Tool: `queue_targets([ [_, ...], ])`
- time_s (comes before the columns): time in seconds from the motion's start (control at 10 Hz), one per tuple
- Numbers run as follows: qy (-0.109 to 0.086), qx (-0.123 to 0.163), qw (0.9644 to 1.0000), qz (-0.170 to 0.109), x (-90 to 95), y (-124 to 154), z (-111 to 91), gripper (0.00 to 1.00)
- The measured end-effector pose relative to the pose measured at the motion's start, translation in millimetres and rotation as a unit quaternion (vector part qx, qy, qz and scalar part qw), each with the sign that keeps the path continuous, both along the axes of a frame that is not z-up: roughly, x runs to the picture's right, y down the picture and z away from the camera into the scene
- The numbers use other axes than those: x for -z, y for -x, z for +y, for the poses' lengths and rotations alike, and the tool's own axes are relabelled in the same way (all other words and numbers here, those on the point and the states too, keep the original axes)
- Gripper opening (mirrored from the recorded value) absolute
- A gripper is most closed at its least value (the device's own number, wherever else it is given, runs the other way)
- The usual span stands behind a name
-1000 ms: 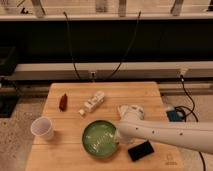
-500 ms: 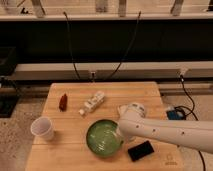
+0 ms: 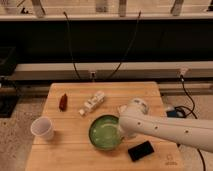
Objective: Pick up the ceramic bowl
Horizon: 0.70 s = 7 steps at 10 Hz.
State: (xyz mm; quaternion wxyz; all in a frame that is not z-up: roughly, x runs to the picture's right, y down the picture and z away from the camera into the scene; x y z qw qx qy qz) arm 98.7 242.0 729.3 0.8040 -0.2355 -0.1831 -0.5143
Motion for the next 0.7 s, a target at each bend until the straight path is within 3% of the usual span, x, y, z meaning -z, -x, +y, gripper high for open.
queue_targets([
  [0.7,-0.01,0.006,0.9999,0.001,9.8,-2,-17,0.0],
])
